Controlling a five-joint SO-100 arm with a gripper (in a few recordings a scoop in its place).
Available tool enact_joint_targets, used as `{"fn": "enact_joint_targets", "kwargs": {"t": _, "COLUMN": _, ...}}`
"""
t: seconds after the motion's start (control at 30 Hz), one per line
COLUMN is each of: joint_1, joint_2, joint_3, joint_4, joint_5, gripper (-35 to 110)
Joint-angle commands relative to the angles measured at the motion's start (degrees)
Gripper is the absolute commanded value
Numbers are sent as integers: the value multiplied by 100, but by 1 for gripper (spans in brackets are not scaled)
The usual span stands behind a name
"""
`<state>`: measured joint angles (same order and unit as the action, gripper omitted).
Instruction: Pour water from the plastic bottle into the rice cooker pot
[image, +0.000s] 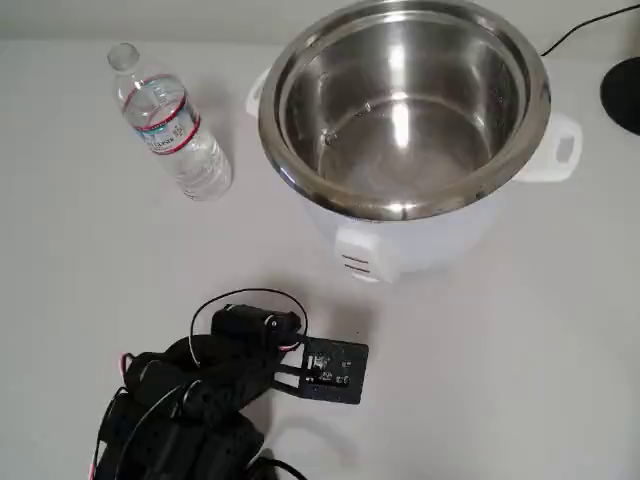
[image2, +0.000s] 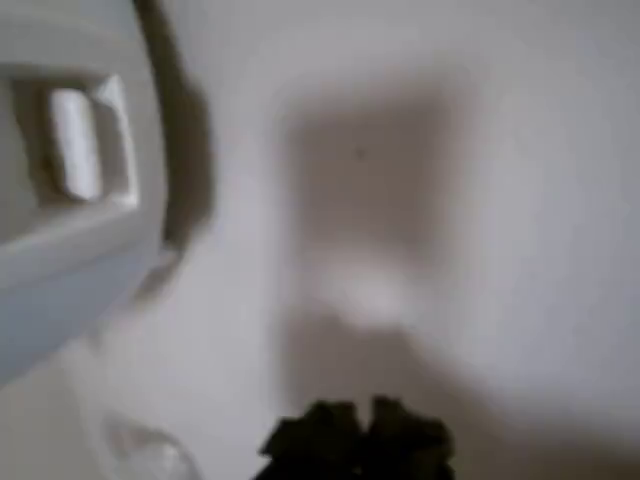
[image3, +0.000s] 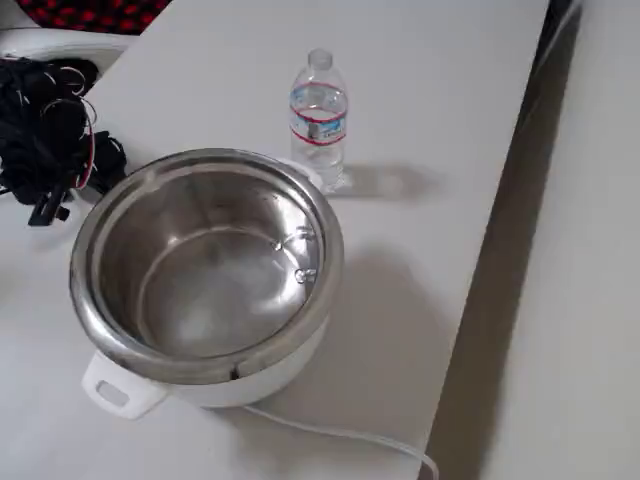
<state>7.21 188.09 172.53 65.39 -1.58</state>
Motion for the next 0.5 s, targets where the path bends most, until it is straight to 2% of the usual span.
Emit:
{"fn": "enact_joint_targets", "kwargs": {"t": 0.0, "joint_1": 26, "joint_2": 26, "joint_3": -26, "joint_4": 9, "joint_5": -9, "gripper": 0}}
{"fn": "enact_joint_targets", "kwargs": {"t": 0.23, "joint_1": -18, "joint_2": 26, "joint_3": -26, "joint_4": 9, "joint_5": -70, "gripper": 0}}
{"fn": "enact_joint_targets", "kwargs": {"t": 0.3, "joint_1": -167, "joint_2": 26, "joint_3": -26, "joint_4": -9, "joint_5": -633, "gripper": 0}}
{"fn": "enact_joint_targets", "kwargs": {"t": 0.47, "joint_1": -844, "joint_2": 35, "joint_3": 70, "joint_4": 18, "joint_5": -2786, "gripper": 0}}
